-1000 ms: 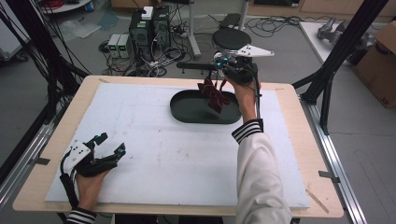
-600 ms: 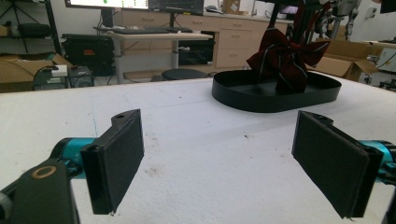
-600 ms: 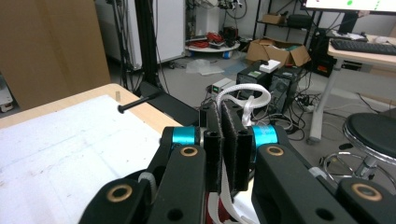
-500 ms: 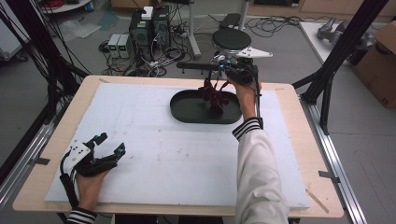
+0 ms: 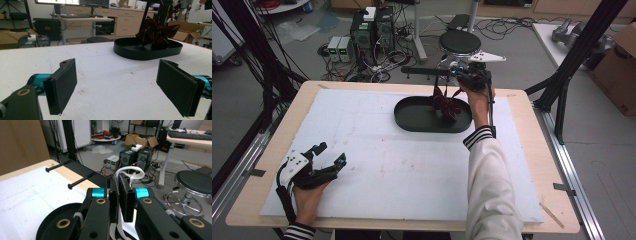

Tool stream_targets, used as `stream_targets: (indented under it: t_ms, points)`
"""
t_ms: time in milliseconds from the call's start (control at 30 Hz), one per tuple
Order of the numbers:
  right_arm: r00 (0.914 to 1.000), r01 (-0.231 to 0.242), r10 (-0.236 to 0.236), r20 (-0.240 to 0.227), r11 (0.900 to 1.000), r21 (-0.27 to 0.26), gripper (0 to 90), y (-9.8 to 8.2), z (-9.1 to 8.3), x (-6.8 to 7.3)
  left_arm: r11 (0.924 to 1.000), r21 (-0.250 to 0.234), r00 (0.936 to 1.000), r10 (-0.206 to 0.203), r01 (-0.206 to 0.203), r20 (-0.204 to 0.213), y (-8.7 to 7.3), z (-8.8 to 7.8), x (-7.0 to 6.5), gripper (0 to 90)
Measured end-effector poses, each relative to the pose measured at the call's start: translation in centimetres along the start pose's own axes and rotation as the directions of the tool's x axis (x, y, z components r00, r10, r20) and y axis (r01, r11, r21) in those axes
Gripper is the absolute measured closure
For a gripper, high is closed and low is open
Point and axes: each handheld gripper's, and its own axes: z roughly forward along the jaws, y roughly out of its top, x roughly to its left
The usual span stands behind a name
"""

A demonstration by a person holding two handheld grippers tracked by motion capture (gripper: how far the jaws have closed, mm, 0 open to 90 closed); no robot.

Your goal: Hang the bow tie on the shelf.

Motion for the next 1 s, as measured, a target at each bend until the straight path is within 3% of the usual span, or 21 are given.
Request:
stream_targets:
  t_ms: [467,600,733,767,800,867,933,1000]
  points:
    - [0.9986,-0.042,0.042,0.031,0.999,-0.007,70.4,-0.1,-0.7,-0.6,1.0,0.004,1.0,0.001,-0.001,0.001,0.0,0.0,0.0,17.0]
    - [0.999,-0.039,0.039,0.023,0.999,-0.026,53.8,0.2,-1.3,-0.5,1.0,0.003,1.0,0.003,-0.003,0.002,0.0,0.0,0.0,17.0]
    - [0.9985,-0.047,0.048,0.026,0.998,-0.05,24.1,0.4,-2.4,-0.1,1.0,0.001,1.0,0.002,-0.002,0.004,0.0,-0.1,0.0,17.0]
    - [0.9985,-0.047,0.048,0.026,0.998,-0.05,24.1,0.4,-2.4,-0.1,1.0,0.001,1.0,0.002,-0.002,0.004,0.0,-0.1,0.0,17.1]
    - [0.9984,-0.049,0.05,0.026,0.998,-0.035,11.3,0.6,-3.0,0.3,1.0,0.003,1.0,0.0,0.0,0.003,0.0,-0.1,0.1,17.0]
    - [0.9994,-0.035,0.035,0.002,0.999,-0.016,10.1,0.7,-4.0,0.9,1.0,0.003,1.0,0.0,0.0,0.004,0.0,0.0,0.0,17.0]
    - [0.9998,-0.007,0.006,-0.018,0.998,-0.057,1.0,0.4,-5.2,1.7,1.0,0.0,1.0,0.008,-0.008,0.003,0.0,-0.1,0.0,17.0]
    - [0.9993,0.003,-0.005,-0.037,0.999,-0.052,0.4,0.2,-6.4,2.3,0.9999,-0.008,1.0,0.009,-0.009,-0.001,0.0,-0.1,0.0,17.0]
